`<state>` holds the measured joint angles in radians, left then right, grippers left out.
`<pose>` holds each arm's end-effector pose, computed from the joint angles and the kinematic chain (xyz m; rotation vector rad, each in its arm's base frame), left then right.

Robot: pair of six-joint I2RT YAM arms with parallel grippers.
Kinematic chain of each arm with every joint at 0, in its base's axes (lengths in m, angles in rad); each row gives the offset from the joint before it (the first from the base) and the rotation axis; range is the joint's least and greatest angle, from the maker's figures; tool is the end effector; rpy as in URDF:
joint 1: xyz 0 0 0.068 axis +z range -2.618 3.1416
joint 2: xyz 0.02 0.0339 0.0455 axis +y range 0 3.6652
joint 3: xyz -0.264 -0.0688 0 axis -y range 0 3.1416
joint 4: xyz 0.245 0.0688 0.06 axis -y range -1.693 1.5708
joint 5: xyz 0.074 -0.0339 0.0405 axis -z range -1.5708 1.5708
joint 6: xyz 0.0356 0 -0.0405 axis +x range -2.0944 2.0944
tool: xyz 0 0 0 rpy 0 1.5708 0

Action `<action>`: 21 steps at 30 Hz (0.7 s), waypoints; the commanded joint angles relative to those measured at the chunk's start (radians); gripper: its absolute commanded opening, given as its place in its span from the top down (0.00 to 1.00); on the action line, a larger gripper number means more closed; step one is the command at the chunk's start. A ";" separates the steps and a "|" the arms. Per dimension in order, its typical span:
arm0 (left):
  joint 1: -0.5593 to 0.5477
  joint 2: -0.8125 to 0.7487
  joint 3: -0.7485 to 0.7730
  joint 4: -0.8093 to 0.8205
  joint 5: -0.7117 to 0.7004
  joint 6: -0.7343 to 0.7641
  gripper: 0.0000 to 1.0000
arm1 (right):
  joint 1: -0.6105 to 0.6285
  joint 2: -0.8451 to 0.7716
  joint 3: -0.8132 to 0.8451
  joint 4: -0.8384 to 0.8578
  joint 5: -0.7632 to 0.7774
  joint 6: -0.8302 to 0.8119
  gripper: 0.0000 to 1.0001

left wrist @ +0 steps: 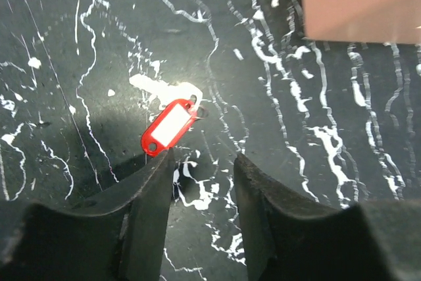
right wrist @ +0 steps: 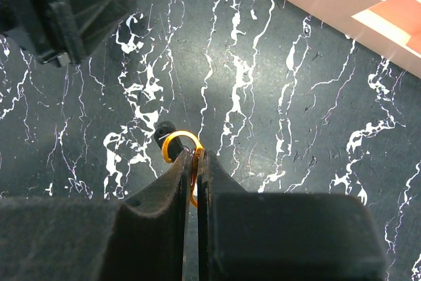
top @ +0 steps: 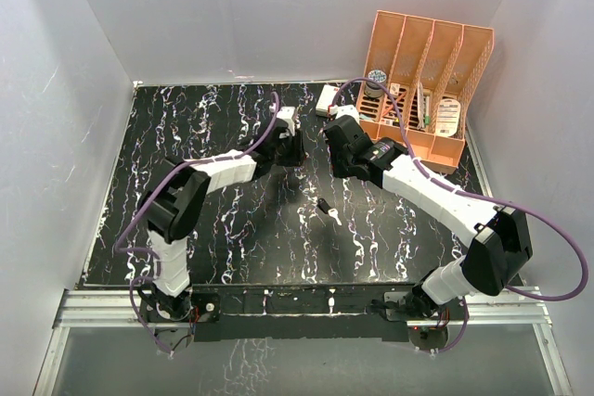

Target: Put the keys on the keyring

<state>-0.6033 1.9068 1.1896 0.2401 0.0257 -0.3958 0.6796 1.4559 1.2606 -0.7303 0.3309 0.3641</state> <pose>0.3523 -0.2439 0.1966 0.2350 2.0976 -0.6393 0.2456 0.1836 0.3010 -0.2472 2.4155 0.0530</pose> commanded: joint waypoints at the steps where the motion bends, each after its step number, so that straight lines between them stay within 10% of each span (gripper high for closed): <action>1: 0.000 0.040 0.064 -0.052 -0.036 -0.001 0.56 | 0.003 -0.019 -0.005 0.051 0.018 -0.013 1.00; 21: 0.000 -0.206 -0.082 -0.166 -0.292 -0.136 0.39 | 0.002 0.350 0.138 0.096 0.128 -0.037 1.00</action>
<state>-0.6033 1.8629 1.1461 0.1192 -0.1577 -0.4728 0.6796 1.7359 1.2972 -0.6773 0.3870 0.3408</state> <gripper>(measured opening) 0.593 0.034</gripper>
